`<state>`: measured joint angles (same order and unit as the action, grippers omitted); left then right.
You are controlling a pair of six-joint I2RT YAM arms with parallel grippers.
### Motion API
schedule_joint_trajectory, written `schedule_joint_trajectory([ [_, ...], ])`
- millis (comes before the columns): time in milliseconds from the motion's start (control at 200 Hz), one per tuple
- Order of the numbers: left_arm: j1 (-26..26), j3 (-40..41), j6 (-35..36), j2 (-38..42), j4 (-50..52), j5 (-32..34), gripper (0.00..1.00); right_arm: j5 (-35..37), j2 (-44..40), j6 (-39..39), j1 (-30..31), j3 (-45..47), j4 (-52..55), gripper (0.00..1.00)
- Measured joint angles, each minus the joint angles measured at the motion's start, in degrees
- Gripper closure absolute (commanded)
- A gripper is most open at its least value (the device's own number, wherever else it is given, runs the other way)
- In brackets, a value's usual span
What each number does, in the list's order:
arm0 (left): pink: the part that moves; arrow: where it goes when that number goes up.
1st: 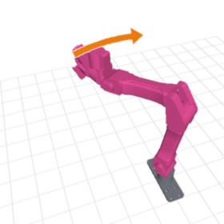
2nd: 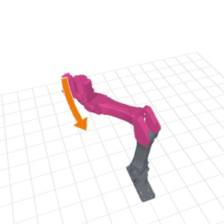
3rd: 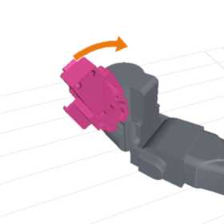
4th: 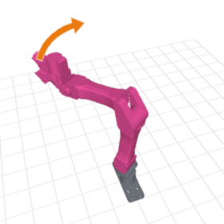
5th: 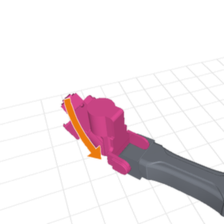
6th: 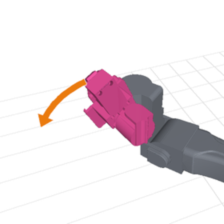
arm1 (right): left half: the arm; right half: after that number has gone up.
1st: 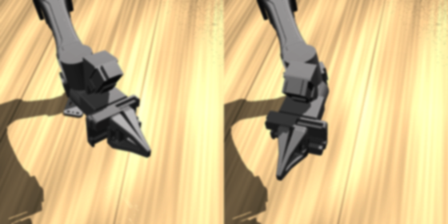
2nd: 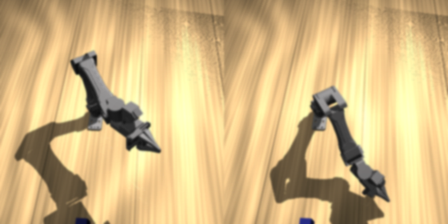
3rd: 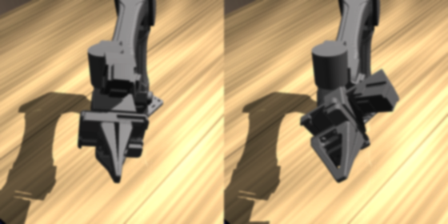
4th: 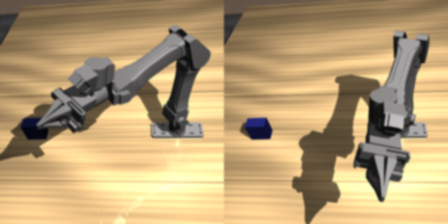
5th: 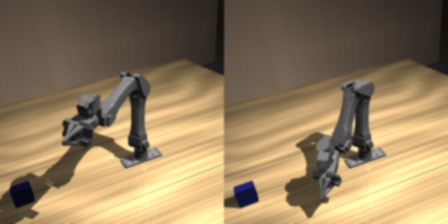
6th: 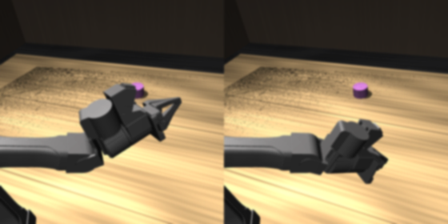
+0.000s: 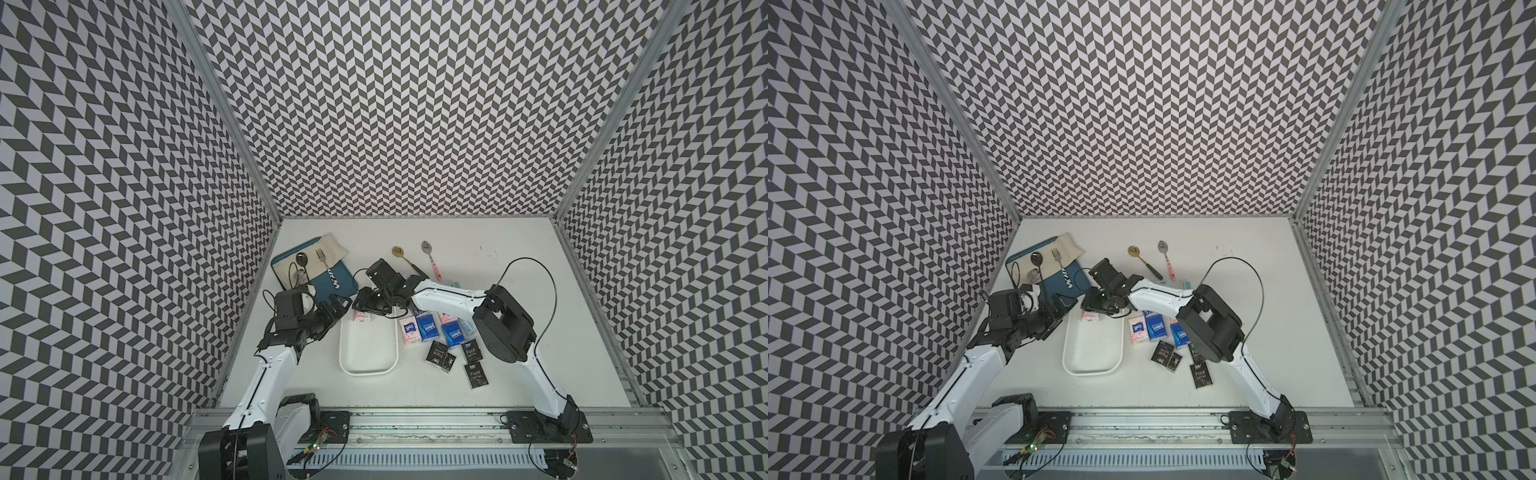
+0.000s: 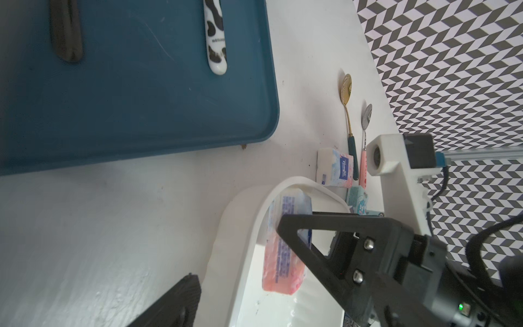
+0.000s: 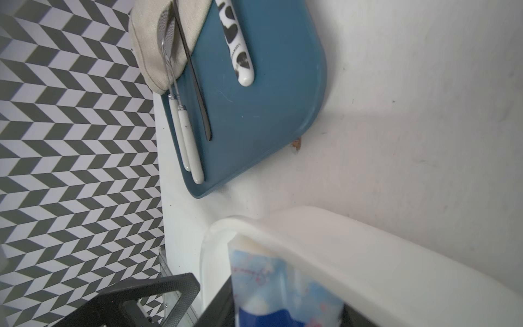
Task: Put the pocket tissues into the storage box
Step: Place the pocket tissues in the storage box, then adjust the storage box at the center of the board.
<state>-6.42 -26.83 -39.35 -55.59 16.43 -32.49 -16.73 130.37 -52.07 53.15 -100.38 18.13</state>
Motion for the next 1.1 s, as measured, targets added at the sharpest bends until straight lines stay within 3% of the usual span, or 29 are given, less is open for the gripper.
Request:
schedule_joint_trajectory([
  [220, 0.0, 1.6, -1.7, 0.3, -0.1, -1.7, 0.0, -1.1, 0.1, -1.2, 0.0, 0.2, -1.7, 0.34],
  [466, -0.2, 2.4, -3.8, 0.6, -1.1, -3.7, 0.0, -3.0, -0.7, -2.5, 0.0, 2.3, -4.6, 0.32],
  [696, -0.4, 4.7, -5.7, 0.6, -2.9, -6.3, 0.0, -1.9, -6.5, -1.9, -0.9, 5.6, -3.3, 0.29],
  [866, -0.3, 5.4, -6.2, 0.6, -2.8, -7.8, 0.0, 0.5, -13.7, 2.4, -2.1, 5.6, -2.2, 0.29],
  [1096, 0.3, 6.2, -9.4, 0.6, -4.2, -10.5, 0.0, 6.7, -21.7, 14.0, -5.6, 5.8, 4.4, 0.28],
])
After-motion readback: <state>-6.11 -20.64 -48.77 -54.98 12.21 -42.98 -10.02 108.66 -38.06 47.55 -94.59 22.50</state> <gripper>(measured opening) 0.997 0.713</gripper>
